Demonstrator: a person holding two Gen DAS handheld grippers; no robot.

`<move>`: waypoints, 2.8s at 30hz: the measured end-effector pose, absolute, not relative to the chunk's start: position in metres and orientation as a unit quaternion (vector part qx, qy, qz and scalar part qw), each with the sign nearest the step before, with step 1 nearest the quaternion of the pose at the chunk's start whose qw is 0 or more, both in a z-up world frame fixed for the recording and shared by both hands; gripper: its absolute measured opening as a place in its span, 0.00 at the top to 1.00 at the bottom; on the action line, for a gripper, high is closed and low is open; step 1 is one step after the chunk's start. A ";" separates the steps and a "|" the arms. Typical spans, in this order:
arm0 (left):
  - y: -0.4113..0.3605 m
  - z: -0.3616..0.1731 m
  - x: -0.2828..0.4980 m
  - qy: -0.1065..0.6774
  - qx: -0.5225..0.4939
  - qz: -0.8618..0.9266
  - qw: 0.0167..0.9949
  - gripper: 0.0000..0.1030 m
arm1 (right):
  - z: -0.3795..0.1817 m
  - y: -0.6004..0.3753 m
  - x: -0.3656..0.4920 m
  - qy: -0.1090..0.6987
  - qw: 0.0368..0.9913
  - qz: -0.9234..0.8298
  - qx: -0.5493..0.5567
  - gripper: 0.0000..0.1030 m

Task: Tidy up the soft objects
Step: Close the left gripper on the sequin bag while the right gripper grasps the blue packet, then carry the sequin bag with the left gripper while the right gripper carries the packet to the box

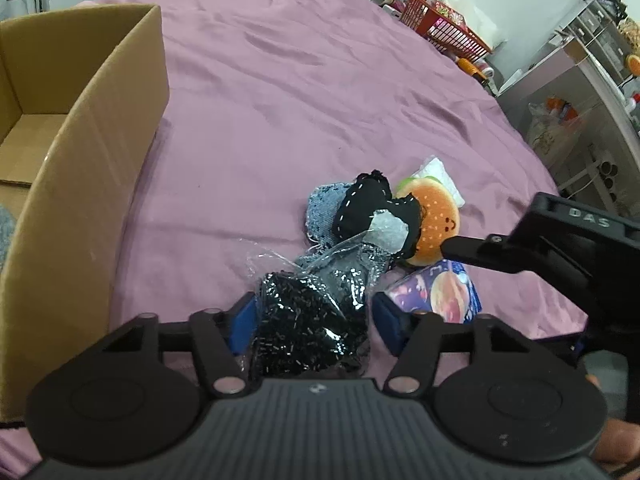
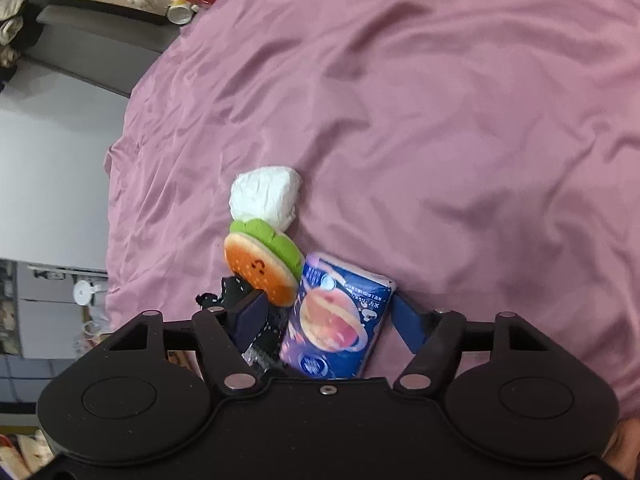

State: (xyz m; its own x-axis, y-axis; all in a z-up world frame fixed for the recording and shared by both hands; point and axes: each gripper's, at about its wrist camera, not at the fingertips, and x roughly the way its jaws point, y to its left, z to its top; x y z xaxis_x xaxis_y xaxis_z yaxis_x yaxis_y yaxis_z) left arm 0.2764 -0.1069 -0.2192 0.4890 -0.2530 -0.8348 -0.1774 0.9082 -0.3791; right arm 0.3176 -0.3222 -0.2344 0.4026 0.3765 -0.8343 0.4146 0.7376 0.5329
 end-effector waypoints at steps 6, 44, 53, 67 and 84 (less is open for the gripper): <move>-0.100 -0.217 0.275 0.502 -0.228 -0.027 0.834 0.55 | -0.234 -0.297 0.326 0.557 0.781 -0.016 0.281 0.32; -0.097 -0.123 0.233 0.415 -0.185 -0.001 0.891 0.61 | -0.151 -0.272 0.277 0.425 0.882 0.063 0.193 0.42; -0.072 -0.095 0.224 0.387 -0.181 0.023 0.904 0.61 | -0.131 -0.256 0.268 0.383 0.897 0.112 0.188 0.42; -0.009 -0.072 0.213 0.358 -0.199 0.065 0.910 0.61 | -0.101 -0.224 0.253 0.347 0.906 0.169 0.176 0.42; 0.057 -0.087 0.211 0.363 -0.232 0.102 0.897 0.61 | -0.100 -0.143 0.231 0.350 0.897 0.249 0.109 0.42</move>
State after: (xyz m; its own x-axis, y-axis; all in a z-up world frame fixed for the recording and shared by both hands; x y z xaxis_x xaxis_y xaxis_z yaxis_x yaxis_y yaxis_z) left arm 0.2107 0.0571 -0.0866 0.7153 0.0134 -0.6987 -0.3510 0.8714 -0.3426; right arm 0.2312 -0.1433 -0.1002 0.6313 0.5231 -0.5725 -0.3702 0.8520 0.3702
